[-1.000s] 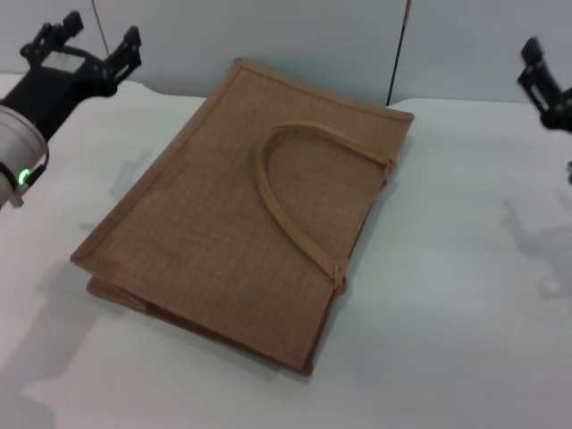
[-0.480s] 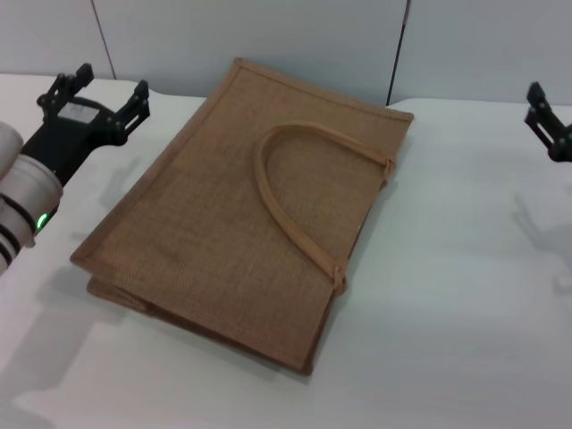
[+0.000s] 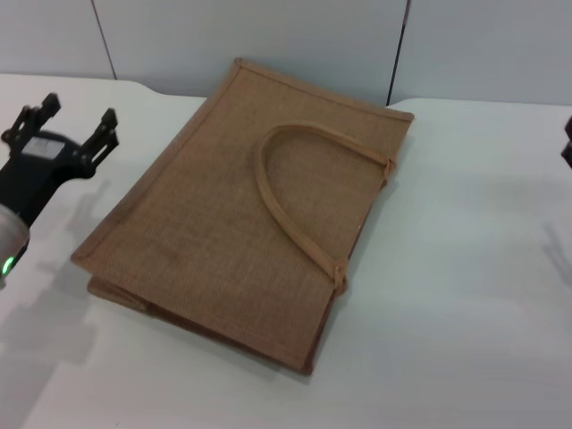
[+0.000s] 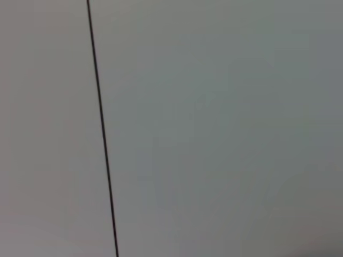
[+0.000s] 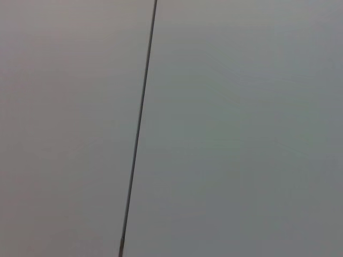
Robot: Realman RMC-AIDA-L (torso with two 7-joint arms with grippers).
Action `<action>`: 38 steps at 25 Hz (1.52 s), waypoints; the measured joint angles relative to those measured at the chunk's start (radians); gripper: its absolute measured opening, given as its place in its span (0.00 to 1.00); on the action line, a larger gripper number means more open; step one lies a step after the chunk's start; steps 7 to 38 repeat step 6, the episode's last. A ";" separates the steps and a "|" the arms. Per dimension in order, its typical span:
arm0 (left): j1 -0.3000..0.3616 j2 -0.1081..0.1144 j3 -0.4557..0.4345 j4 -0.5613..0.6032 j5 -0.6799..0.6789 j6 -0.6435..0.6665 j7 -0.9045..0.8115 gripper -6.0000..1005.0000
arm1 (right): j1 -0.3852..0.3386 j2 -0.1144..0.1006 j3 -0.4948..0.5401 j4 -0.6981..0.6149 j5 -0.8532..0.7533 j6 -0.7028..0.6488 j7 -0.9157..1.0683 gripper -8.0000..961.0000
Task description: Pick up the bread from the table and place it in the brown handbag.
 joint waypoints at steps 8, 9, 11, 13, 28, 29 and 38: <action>0.031 0.004 -0.005 -0.049 -0.001 -0.066 -0.001 0.83 | -0.030 0.000 -0.015 0.005 -0.006 -0.014 0.012 0.86; 0.031 0.004 -0.005 -0.049 -0.001 -0.066 -0.001 0.83 | -0.030 0.000 -0.015 0.005 -0.006 -0.014 0.012 0.86; 0.031 0.004 -0.005 -0.049 -0.001 -0.066 -0.001 0.83 | -0.030 0.000 -0.015 0.005 -0.006 -0.014 0.012 0.86; 0.031 0.004 -0.005 -0.049 -0.001 -0.066 -0.001 0.83 | -0.030 0.000 -0.015 0.005 -0.006 -0.014 0.012 0.86; 0.031 0.004 -0.005 -0.049 -0.001 -0.066 -0.001 0.83 | -0.030 0.000 -0.015 0.005 -0.006 -0.014 0.012 0.86; 0.031 0.004 -0.005 -0.049 -0.001 -0.066 -0.001 0.83 | -0.030 0.000 -0.015 0.005 -0.006 -0.014 0.012 0.86; 0.031 0.004 -0.005 -0.049 -0.001 -0.066 -0.001 0.83 | -0.030 0.000 -0.015 0.005 -0.006 -0.014 0.012 0.86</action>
